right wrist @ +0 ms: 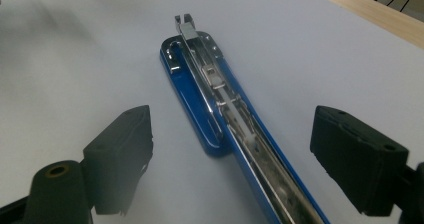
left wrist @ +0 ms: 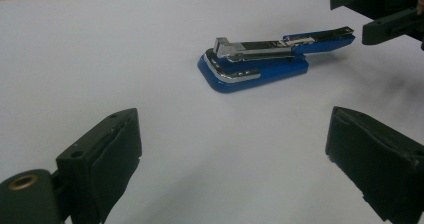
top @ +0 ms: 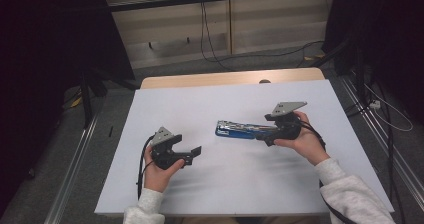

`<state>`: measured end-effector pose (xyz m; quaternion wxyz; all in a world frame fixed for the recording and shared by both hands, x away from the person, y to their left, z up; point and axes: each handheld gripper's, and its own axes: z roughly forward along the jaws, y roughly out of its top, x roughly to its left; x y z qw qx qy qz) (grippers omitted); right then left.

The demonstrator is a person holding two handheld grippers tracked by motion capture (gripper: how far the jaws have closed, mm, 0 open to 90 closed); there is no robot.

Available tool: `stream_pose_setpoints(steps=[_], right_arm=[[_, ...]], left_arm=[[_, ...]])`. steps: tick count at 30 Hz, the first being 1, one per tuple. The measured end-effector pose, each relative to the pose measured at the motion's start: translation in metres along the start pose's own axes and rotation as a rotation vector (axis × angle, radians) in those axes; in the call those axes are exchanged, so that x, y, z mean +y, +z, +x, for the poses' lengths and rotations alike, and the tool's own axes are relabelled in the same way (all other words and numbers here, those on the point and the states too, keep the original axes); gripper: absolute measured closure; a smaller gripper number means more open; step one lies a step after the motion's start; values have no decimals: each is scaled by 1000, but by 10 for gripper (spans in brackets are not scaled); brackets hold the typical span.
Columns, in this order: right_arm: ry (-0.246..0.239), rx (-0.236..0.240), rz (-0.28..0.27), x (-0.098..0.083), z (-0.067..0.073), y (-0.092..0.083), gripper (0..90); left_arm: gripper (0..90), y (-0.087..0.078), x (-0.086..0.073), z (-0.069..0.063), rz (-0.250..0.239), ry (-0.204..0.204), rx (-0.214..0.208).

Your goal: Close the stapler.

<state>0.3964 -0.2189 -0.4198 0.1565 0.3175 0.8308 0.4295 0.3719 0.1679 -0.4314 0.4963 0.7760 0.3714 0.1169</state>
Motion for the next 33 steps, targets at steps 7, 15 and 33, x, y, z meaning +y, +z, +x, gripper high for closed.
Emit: stream_pose_setpoints(steps=[7,15,33], right_arm=[[31,-45,-3,-19,-1,-16,236],[81,-109,-29,-42,-5,-32,413],[107,-178,1,-62,-6,-55,894]], left_arm=[[137,8,5,1,7,-2,-14],[258,21,12,-1,10,-1,-20],[768,47,26,-6,31,48,-39]])
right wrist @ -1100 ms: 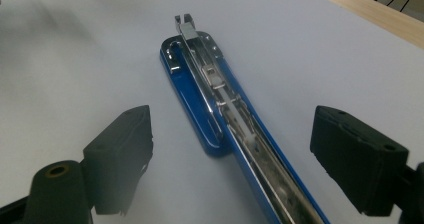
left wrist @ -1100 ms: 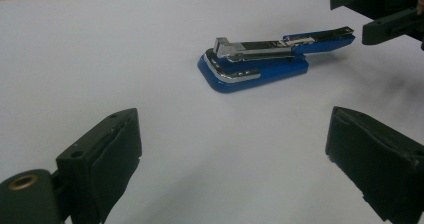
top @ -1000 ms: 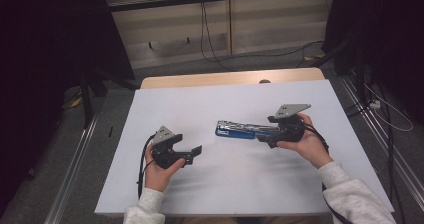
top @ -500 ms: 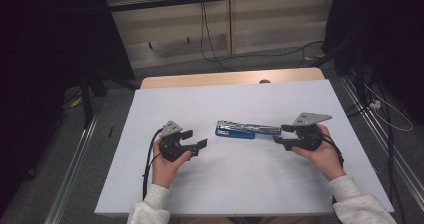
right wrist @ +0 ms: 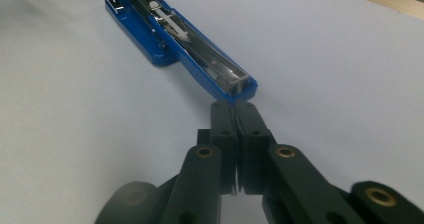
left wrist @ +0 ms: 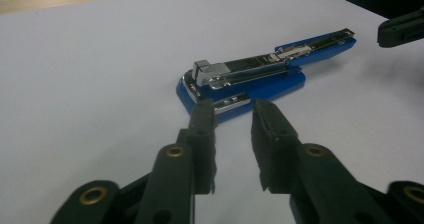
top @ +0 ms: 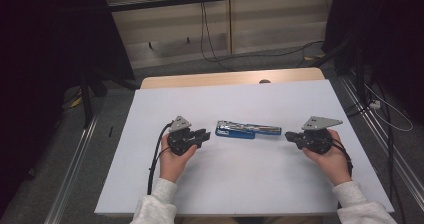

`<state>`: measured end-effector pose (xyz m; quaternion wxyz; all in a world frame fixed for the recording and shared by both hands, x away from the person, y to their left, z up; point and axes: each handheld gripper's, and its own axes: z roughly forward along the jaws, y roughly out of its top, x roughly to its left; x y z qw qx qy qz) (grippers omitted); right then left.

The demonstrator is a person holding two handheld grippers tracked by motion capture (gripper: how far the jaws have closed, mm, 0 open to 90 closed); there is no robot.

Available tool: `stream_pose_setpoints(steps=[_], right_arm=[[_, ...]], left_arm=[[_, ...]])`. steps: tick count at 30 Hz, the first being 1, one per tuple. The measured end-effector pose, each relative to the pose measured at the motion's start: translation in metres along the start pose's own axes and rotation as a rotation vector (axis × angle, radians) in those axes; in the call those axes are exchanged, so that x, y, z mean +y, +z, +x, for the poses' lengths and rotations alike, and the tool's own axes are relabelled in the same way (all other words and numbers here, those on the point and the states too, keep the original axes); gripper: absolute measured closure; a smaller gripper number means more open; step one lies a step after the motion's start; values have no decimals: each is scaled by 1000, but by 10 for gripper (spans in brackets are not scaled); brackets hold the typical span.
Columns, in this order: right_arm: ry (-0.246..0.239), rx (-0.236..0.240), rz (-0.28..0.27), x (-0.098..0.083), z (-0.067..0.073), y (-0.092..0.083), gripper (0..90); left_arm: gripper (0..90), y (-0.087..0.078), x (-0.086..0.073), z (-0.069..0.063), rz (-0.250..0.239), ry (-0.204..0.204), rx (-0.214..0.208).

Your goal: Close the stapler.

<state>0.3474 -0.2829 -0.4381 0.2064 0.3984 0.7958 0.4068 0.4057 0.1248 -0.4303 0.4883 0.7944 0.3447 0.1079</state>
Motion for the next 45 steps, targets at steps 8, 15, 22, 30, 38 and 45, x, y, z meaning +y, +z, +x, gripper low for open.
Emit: stream_pose_setpoints(steps=[8,15,22,30,38,45], right_arm=[[20,-20,34,-8,-6,10,900],[-4,-31,62,-4,-2,24,900],[-4,-38,81,-2,-3,29,900],[-15,-23,107,-2,-2,36,900],[-30,-15,108,1,1,39,900],[-11,-5,96,0,0,39,900]], left_arm=[[900,21,3,1,32,-3,11],[900,38,2,9,58,-31,44],[900,55,3,6,90,-30,29],[900,57,4,7,70,-22,25],[900,62,4,4,74,0,26],[900,63,3,4,73,24,29]])
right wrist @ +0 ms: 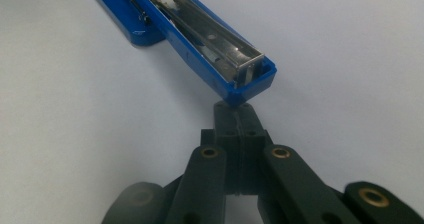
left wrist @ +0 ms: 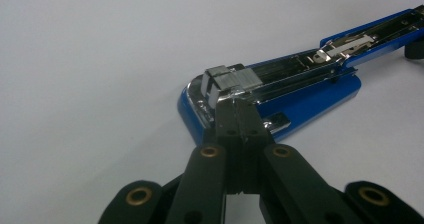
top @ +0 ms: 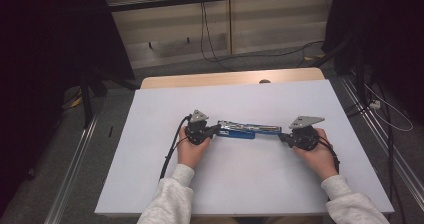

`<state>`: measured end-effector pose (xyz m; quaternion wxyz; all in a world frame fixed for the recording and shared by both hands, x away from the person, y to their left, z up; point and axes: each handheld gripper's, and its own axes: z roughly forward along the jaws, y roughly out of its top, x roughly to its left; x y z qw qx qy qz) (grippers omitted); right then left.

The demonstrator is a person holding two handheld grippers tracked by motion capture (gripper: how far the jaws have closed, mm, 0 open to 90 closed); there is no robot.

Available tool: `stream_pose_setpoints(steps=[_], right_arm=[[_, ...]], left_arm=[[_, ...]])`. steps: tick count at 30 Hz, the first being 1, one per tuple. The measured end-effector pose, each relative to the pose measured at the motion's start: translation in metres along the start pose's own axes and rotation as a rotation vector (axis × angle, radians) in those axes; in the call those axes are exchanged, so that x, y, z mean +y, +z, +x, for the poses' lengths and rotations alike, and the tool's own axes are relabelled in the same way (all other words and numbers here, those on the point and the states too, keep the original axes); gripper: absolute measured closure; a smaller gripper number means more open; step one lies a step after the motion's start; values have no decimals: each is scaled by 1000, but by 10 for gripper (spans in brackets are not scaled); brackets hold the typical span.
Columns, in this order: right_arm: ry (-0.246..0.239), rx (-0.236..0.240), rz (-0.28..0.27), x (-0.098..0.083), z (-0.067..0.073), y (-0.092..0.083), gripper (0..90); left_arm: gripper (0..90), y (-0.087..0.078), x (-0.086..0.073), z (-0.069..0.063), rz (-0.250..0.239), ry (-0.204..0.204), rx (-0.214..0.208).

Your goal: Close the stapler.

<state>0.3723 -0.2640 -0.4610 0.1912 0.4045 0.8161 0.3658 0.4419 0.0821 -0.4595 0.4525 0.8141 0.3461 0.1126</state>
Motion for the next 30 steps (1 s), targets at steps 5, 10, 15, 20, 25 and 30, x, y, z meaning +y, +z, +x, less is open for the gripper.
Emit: stream_pose_setpoints(steps=[5,10,15,20,25,30], right_arm=[[7,16,-20,2,0,-3,900],[16,28,-66,10,2,-6,900],[8,39,-105,20,8,-8,900],[-1,52,-100,19,12,-6,900],[0,65,-99,17,14,-6,900],[31,80,-127,12,14,-10,818]], left_arm=[[900,0,0,-3,1,17,6],[900,0,1,-2,10,40,11],[900,0,0,-3,3,36,18],[900,-2,-1,-4,6,34,1],[898,-5,-1,-4,-3,19,-14],[824,-15,2,-5,-22,11,-32]])
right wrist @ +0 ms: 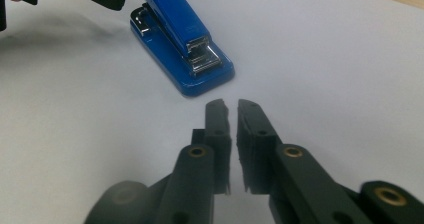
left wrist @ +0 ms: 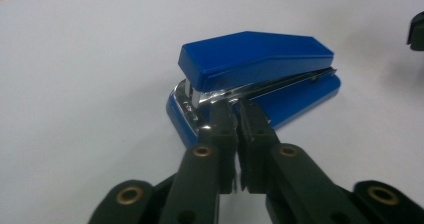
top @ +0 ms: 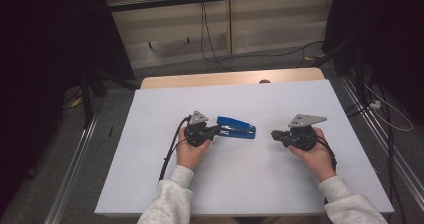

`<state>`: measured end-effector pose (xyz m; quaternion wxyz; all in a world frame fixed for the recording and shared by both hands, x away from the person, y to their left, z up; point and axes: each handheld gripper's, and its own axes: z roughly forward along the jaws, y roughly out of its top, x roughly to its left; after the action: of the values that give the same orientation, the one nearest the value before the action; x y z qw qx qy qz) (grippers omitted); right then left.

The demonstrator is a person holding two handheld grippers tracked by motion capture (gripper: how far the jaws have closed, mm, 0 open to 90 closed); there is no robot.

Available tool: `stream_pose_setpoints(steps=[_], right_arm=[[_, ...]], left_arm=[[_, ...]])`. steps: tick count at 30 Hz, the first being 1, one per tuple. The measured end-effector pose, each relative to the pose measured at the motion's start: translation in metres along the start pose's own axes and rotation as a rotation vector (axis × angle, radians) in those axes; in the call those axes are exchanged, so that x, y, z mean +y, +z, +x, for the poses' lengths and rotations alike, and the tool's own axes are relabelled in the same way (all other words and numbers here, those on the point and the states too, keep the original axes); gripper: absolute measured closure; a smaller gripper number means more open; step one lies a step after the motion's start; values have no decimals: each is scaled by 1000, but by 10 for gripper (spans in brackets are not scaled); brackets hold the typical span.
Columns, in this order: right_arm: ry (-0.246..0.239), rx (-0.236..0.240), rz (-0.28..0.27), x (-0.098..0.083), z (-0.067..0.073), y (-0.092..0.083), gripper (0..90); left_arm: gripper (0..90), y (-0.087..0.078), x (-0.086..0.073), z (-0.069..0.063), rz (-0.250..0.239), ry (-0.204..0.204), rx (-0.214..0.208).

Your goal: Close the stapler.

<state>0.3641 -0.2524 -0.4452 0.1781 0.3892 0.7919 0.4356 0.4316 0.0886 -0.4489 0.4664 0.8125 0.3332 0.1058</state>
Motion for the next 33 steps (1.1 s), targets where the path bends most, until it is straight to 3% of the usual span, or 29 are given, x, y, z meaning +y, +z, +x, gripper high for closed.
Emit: stream_pose_setpoints(steps=[6,9,11,15,18,24,33], right_arm=[[15,7,-12,-8,3,-9,665],[20,18,-25,-10,4,-15,609],[24,22,-36,-10,6,-19,565],[8,21,-30,-12,9,-21,494],[10,22,-29,-14,10,-23,461],[20,26,-63,-13,11,-26,371],[10,22,-81,-16,21,-41,303]], left_arm=[[619,-8,3,-3,-24,-28,-3],[527,-12,3,-4,-20,-10,-10],[452,-15,2,-4,-30,-28,-12],[357,-20,1,-5,-28,-13,-4],[317,-25,-1,-7,-27,-9,1],[183,-40,-6,-5,-31,-38,6],[112,-64,-12,-1,-69,-46,19]])
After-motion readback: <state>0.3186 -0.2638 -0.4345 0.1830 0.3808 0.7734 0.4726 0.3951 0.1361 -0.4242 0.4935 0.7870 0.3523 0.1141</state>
